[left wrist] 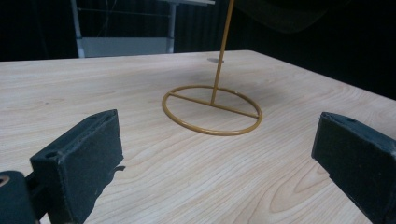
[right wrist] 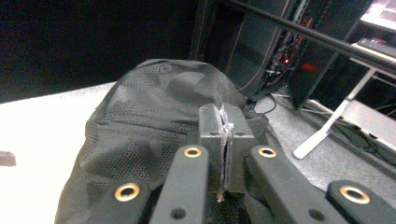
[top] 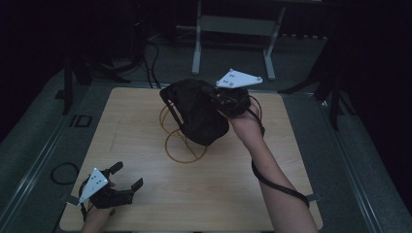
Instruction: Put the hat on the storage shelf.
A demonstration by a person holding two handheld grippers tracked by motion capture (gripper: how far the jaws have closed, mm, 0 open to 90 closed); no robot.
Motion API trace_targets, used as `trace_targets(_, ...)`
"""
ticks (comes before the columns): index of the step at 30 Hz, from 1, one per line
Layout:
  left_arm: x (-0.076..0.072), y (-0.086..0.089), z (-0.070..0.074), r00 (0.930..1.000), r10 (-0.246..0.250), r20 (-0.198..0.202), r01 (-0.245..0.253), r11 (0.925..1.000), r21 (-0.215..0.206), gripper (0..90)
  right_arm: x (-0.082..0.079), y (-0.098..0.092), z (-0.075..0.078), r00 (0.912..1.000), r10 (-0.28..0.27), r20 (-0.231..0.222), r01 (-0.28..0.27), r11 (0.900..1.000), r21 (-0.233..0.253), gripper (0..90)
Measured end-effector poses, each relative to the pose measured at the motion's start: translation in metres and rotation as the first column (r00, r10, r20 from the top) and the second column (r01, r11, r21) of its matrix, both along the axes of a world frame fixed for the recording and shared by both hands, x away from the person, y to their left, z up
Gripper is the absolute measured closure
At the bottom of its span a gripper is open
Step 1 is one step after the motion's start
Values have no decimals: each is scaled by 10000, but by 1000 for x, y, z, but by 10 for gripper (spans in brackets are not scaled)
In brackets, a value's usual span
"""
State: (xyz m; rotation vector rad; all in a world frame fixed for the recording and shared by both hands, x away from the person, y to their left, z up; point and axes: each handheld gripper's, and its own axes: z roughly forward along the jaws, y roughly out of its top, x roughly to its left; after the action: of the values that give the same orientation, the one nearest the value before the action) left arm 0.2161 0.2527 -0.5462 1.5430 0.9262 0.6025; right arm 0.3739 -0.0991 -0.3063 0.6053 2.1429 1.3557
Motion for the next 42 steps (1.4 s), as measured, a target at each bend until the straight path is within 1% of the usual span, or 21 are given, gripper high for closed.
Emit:
trace_targets(2,0,1,0,10000,-13,4,13,10000,-65,23,1,3,-3,9999,61,-87,-62,10000,-39,884)
trace_targets(5,0,1,0,10000,-40,-7,40,10000,-54,23,3,5,-5,9999,90,-117,-91,9999,-71,884)
trace_targets(6,0,1,-1,9999,-67,-77,67,10000,-36,23,4,8,-7,9998,113,-182,-116,9999,-120,884)
trace_targets(8,1,1,-2,9999,-113,-44,114,9999,88,23,5,10,-9,9995,179,-262,-182,9998,-116,883)
trace_targets(10,1,0,-2,9999,-129,-58,129,9999,104,24,6,13,-12,9993,196,-304,-201,9996,-180,882)
trace_targets(14,1,0,-2,9998,-205,-54,206,9996,176,24,9,20,-17,9979,321,-559,-338,9990,-298,880)
trace_targets(16,0,0,-2,9998,-203,-35,204,9997,158,24,10,21,-19,9978,328,-570,-347,9989,-321,880)
trace_targets(18,0,0,-2,9998,-207,-39,208,9997,137,24,13,25,-24,9966,349,-740,-376,9987,-345,878)
trace_targets(20,1,1,-3,9997,-250,-58,251,9996,108,24,14,28,-28,9961,390,-798,-423,9983,-408,878)
trace_targets(23,0,0,-3,9995,-302,-54,302,9994,145,24,15,31,-32,9951,413,-904,-447,9983,-365,860)
trace_targets(24,0,0,-3,9995,-316,-55,317,9994,157,25,16,31,-32,9944,443,-960,-472,9985,-280,847)
trace_targets(26,0,-1,-3,9994,-351,-27,352,9992,203,25,18,30,-33,9912,553,-1201,-565,9984,-71,789)
trace_targets(28,0,-1,-3,9994,-353,-33,354,9991,218,25,19,30,-35,9879,718,-1377,-730,9973,-35,782)
trace_targets(31,0,-2,-4,9992,-394,-60,395,9989,235,25,18,33,-38,9905,590,-1244,-635,9975,-324,769)
trace_targets(32,-1,-2,-4,9993,-375,-56,376,9990,258,25,18,33,-39,9911,533,-1222,-580,9977,-345,768)
trace_targets(35,-1,-3,-4,9992,-396,-50,397,9989,254,25,20,32,-41,9892,570,-1354,-600,9980,-178,756)
trace_targets(36,-1,-3,-4,9992,-403,-49,404,9988,270,25,21,31,-41,9874,605,-1464,-631,9979,-130,751)
trace_targets(38,-1,-3,-4,9991,-419,-55,421,9988,246,25,22,30,-41,9871,599,-1482,-626,9980,-133,730)
trace_targets(39,-1,-3,-4,9991,-408,-63,409,9987,304,25,22,30,-41,9867,615,-1504,-644,9978,-144,723)
trace_targets(42,-1,-3,-4,9991,-413,-17,413,9987,302,25,21,30,-39,9880,577,-1432,-609,9980,-179,702)
